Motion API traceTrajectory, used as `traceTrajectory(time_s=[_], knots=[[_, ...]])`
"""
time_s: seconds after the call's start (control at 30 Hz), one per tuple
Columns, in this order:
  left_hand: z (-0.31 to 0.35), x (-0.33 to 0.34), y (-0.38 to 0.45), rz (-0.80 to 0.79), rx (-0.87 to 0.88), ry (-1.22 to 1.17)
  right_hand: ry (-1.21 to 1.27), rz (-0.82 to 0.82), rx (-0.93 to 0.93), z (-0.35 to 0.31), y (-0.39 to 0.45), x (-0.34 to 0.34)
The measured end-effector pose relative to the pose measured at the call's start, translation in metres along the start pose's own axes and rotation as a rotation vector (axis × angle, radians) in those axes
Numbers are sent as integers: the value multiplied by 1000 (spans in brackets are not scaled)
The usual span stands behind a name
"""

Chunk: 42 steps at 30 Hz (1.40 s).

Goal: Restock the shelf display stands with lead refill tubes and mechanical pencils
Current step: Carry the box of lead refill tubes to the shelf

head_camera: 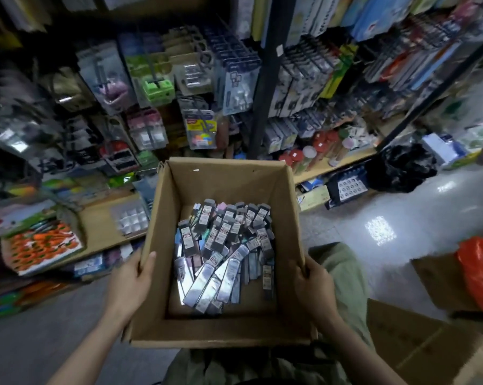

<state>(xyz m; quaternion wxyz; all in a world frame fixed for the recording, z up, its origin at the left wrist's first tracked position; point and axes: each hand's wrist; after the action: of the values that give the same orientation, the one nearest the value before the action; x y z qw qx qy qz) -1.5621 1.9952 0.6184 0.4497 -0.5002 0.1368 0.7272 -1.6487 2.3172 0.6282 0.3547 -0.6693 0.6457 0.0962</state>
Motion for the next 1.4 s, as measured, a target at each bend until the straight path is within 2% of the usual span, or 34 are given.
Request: traceTrajectory(time_s=[0.2, 0.3, 0.43, 0.57, 0.7, 0.87, 1.03, 1.23, 1.4], knots=[[20, 31, -21, 130, -221, -53, -46, -268, -108, -3, 73, -9], [46, 52, -42, 194, -350, -98, -141, -326, -263, -13, 118, -24], [94, 75, -84, 276, -552, -124, -140, -549, -330, -26, 161, -45], [126, 94, -135, 346, -737, -189, -219, -702, -469, -38, 185, -46], [133, 110, -180, 455, -890, -269, -298, -831, -567, -46, 180, -17], [85, 125, -226, 573, -1050, -301, -409, -925, -664, -57, 132, 48], [7, 132, -255, 616, -1166, -392, -507, -998, -663, -58, 68, 136], [-74, 153, -252, 616, -1261, -471, -565, -1074, -667, -40, 39, 239], [-127, 207, -220, 624, -1351, -556, -593, -1080, -687, 1, 56, 322]])
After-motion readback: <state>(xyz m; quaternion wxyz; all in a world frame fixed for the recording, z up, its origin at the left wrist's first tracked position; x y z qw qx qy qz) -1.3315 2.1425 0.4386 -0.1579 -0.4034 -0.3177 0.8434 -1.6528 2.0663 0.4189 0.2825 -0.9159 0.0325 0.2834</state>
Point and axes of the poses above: each hand's wrist, its own y-axis towards the middle knuckle, its own x-axis out of the palm, z = x × y, and after that the axes turned 9 degrees about y, right-handed
